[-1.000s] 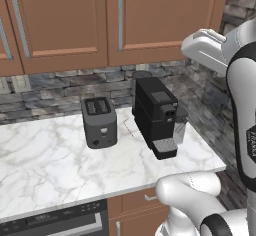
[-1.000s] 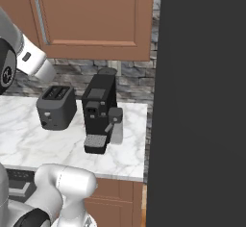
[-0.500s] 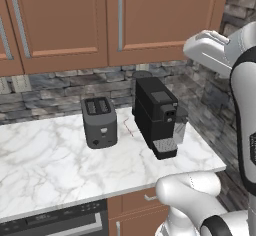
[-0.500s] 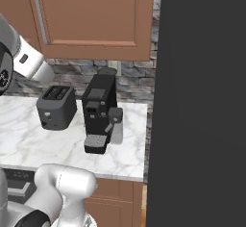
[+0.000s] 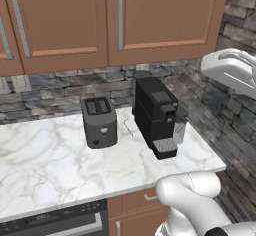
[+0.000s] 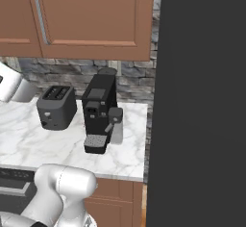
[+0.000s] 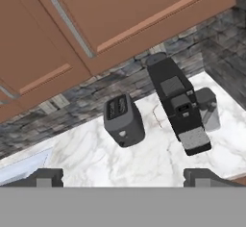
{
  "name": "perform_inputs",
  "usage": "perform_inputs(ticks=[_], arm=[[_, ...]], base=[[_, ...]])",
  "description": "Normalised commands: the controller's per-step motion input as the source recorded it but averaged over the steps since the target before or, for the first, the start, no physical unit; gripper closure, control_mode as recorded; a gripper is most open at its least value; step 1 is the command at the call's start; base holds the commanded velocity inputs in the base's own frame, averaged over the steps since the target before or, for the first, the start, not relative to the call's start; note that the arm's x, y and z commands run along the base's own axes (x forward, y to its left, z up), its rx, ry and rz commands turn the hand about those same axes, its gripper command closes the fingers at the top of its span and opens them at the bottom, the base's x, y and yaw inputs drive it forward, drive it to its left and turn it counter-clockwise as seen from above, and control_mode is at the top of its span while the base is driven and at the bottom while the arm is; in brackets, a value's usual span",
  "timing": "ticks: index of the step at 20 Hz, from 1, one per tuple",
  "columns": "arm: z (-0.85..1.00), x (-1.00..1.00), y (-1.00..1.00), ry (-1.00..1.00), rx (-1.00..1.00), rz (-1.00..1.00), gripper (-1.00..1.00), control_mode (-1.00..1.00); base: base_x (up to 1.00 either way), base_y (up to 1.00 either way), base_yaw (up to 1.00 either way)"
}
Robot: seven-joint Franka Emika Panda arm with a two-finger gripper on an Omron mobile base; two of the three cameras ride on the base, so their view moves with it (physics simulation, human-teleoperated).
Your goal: Close all open cabinet doors.
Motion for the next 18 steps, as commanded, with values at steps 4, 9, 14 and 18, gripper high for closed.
perform_inputs(ticks=[4, 9, 14, 18], arm=[[-0.1, 0.4, -0.14, -0.04, -0.03, 0.05, -1.0, -1.0], [-0.4, 0.84, -0.5, 0.0, -0.04, 0.02, -1.0, -1.0], [-0.54, 0.85, -0.47, 0.0, -0.04, 0.01, -1.0, -1.0], [-0.14, 0.5, -0.01, 0.02, -0.04, 0.0, -1.0, -1.0]], base=[[0.0, 0.0, 0.0], [0.0, 0.0, 0.0], [0.0, 0.0, 0.0], [0.0, 0.0, 0.0]])
